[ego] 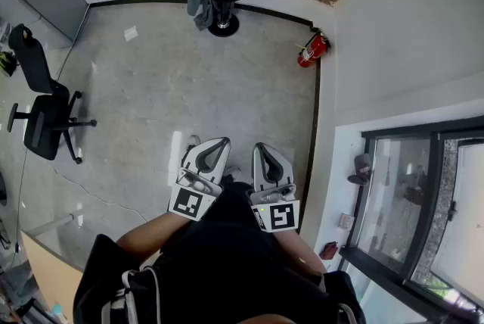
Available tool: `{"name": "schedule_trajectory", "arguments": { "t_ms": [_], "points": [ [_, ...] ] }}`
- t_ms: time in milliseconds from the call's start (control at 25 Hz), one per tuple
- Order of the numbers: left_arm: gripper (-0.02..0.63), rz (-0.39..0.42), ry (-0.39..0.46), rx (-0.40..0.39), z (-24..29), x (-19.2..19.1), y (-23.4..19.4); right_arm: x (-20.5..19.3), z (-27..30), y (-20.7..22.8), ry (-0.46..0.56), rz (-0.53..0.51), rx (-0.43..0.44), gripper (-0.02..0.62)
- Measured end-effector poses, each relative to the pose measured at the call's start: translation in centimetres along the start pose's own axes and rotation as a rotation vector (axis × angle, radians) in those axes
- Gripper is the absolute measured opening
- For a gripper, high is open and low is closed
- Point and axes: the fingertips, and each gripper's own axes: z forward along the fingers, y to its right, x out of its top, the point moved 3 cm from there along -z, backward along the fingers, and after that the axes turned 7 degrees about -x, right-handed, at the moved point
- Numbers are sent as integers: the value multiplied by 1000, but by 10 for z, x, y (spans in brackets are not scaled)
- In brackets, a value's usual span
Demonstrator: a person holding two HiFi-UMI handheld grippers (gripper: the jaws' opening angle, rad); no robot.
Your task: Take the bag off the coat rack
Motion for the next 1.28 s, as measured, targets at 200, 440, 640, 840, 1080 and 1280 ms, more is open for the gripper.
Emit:
{"name": "schedule_trajectory", "arguments": {
  "t_ms": [200, 440, 640, 840, 1080, 1280],
  "points": [
    [20, 10, -24, 6, -1, -4, 8, 4, -14, 20, 18, 37, -69, 20],
    [20, -1, -40, 5, 8, -6, 11, -1, -19, 25, -8, 36, -63, 20],
    [20, -6, -60, -3, 18, -12, 21, -12, -26, 31, -46, 56, -47, 20],
    [20, -37, -71, -17, 33, -13, 21, -23, -24, 39, -85, 77, -39, 20],
    [20, -35, -90, -33, 50, -16, 18, -28, -12, 51, -92, 92, -51, 20],
    [20, -64, -105, -96, 75, -22, 17, -33, -3, 66, -119, 90, -77, 20]
  ]
}}
